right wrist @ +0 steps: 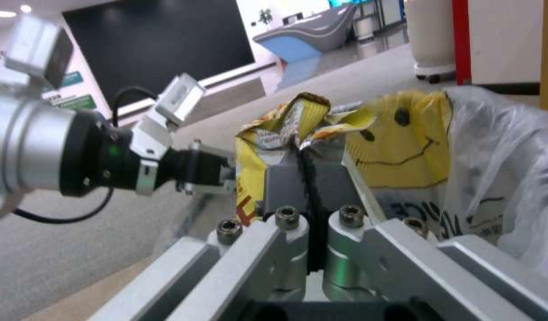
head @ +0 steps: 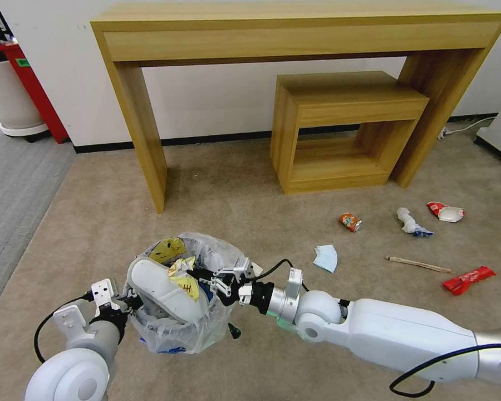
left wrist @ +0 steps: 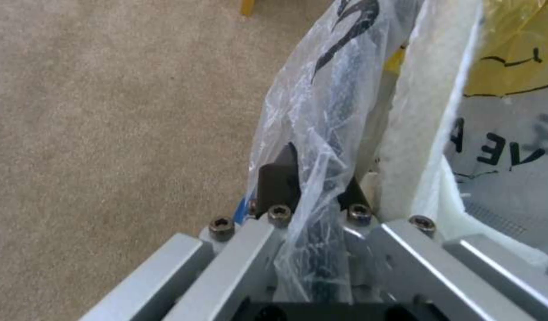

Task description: Pick up the trash bin and place the garbage on the floor into it.

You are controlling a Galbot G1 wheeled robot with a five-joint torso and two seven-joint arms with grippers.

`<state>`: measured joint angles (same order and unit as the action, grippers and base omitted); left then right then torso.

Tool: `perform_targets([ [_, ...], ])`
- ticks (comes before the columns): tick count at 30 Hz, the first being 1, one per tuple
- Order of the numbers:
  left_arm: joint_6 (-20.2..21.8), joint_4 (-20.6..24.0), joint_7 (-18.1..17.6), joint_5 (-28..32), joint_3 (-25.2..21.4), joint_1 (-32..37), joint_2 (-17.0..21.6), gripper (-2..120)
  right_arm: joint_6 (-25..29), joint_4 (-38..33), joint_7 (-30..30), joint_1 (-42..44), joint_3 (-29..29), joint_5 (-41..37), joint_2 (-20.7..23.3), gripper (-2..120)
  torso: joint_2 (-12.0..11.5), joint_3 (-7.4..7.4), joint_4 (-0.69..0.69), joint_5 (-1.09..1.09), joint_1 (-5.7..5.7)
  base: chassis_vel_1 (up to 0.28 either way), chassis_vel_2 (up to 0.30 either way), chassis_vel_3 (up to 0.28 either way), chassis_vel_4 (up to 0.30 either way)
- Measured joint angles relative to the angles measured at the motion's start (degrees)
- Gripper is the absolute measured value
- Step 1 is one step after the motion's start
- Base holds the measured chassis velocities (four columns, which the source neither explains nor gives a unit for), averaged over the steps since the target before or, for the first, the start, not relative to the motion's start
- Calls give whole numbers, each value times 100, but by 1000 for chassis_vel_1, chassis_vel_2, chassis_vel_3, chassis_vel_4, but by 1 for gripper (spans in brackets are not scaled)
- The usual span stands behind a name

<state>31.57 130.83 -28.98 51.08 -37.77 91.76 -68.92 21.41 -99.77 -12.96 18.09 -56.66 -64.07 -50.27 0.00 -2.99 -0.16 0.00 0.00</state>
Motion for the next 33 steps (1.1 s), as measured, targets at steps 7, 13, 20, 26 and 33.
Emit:
perform_targets([
  [7,-4,-34,5,22,-20,-16,11,1,4,191,93,-122,-97,98,-184,3,0,0,1,-1,0,0,0,0,0],
  [13,-7,-87,6,57,-16,-60,31,1,-26,292,116,-125,-101,126,-233,29,0,0,1,0,0,0,0,0,0],
  [20,-7,-185,6,62,13,-123,52,1,-18,333,80,-4,28,173,-178,52,0,0,0,0,0,0,0,0,0],
  [26,-7,-234,4,65,70,-163,45,1,-15,375,72,124,122,289,-120,75,0,0,0,0,0,0,0,0,0],
  [33,-7,-244,3,55,75,-150,37,1,2,390,196,230,261,324,-149,97,0,0,1,0,0,0,0,0,0],
])
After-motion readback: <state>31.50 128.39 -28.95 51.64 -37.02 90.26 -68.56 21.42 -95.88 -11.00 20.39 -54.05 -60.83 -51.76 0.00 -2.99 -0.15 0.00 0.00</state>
